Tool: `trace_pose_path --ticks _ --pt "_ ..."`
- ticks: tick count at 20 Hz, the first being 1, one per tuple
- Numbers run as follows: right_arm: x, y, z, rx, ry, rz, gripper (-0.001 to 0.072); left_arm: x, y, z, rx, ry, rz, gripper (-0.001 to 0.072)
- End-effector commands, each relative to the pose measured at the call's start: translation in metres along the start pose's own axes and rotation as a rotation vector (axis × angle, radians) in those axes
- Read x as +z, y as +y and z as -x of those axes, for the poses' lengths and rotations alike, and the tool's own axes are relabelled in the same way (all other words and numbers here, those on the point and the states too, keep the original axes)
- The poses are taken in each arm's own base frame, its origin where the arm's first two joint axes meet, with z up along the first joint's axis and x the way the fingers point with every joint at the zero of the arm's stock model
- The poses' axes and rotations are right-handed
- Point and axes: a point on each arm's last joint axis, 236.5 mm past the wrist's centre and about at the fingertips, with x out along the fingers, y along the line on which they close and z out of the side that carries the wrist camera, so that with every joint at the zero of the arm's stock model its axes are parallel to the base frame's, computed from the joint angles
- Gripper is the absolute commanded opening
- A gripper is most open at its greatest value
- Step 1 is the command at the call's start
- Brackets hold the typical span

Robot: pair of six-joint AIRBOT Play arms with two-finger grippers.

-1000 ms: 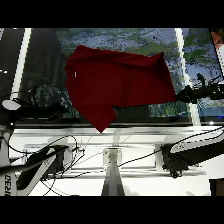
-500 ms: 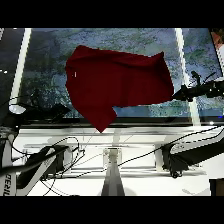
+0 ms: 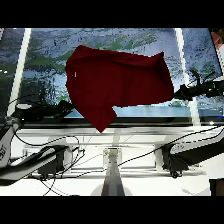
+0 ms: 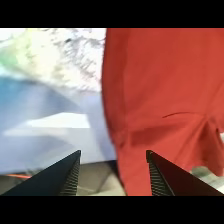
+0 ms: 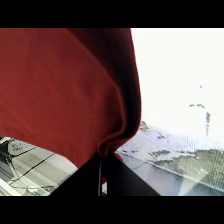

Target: Fold the clothes and pants, and hang the long-sleeved shirts on hangers.

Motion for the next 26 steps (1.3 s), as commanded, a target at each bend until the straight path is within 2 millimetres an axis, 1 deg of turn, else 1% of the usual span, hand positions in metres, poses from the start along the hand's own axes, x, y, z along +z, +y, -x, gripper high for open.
trace_pose_path --ticks 1,2,3,4,5,6,7,8,9,10,12,14,16,18,20,22,23,24,25,26 --pt "0.002 0.0 0.0 -0.004 -0.005 0.003 0.0016 -0.011 -0.003 -0.024 -0.039 0.063 -0.077 0.0442" --pt "0.001 0.0 0.0 -0.003 -0.005 0.002 0.0016 -0.015 -0.002 -0.031 -0.022 0.08 -0.09 0.043" --pt "0.001 0.0 0.0 -0.003 -0.005 0.002 0.0016 -0.016 0.001 -0.037 0.003 0.08 -0.105 0.0397" --pt "0.001 0.0 0.0 -0.002 -0.003 0.002 0.0015 -0.012 0.003 -0.041 0.027 0.066 -0.124 0.0313" --pt "0.0 0.001 0.0 0.0 0.0 0.002 0.0016 -0.006 0.003 -0.042 0.043 0.047 -0.143 0.0202" --pt "0.0 0.001 0.0 0.002 0.001 0.002 0.0015 0.003 0.002 -0.041 0.05 0.025 -0.154 0.0168" --pt "0.0 0.001 0.0 0.002 0.002 0.002 0.0015 0.014 -0.002 -0.039 0.051 0.001 -0.168 0.0165" --pt "-0.001 0.002 0.0 0.004 0.004 0.003 0.0015 0.025 -0.007 -0.035 0.047 -0.023 -0.182 0.0076" --pt "-0.001 0.003 0.0 0.008 0.006 0.003 0.0015 0.038 -0.014 -0.031 0.043 -0.048 -0.206 0.0024" --pt "-0.002 0.006 0.002 0.018 0.008 0.005 0.0015 0.05 -0.022 -0.027 0.035 -0.07 -0.228 0.0024" --pt "0.001 0.018 0.009 0.039 -0.016 0.018 0.0014 0.074 -0.049 -0.014 0.0 -0.109 -0.293 0.0024" --pt "0.01 0.036 0.023 0.05 -0.081 0.046 0.0014 0.099 -0.089 0.008 -0.044 -0.153 -0.39 0.0023" --pt "0.021 0.065 0.046 0.073 -0.179 0.118 0.0014 0.12 -0.137 0.041 -0.078 -0.204 -0.535 0.0023" --pt "0.031 0.111 0.078 0.123 -0.313 0.215 0.0014 0.134 -0.184 0.08 -0.094 -0.285 -0.67 0.0024" --pt "0.033 0.166 0.118 0.182 -0.463 0.327 0.0015 0.143 -0.235 0.128 -0.108 -0.413 -0.795 0.0023" --pt "0.022 0.222 0.161 0.204 -0.6 0.46 0.0014 0.139 -0.285 0.186 -0.114 -0.559 -0.918 0.0023" --pt "0.013 0.248 0.181 0.198 -0.658 0.527 0.0015 0.135 -0.304 0.215 -0.11 -0.637 -0.965 0.0023" --pt "0.001 0.275 0.203 0.179 -0.722 0.604 0.0015 0.131 -0.323 0.248 -0.099 -0.74 -1.004 0.0023" --pt "-0.011 0.3 0.224 0.157 -0.786 0.678 0.0015 0.128 -0.338 0.28 -0.083 -0.851 -1.026 0.0023" --pt "-0.025 0.329 0.249 0.124 -0.873 0.756 0.0015 0.123 -0.35 0.316 -0.06 -0.987 -1.036 0.0024"
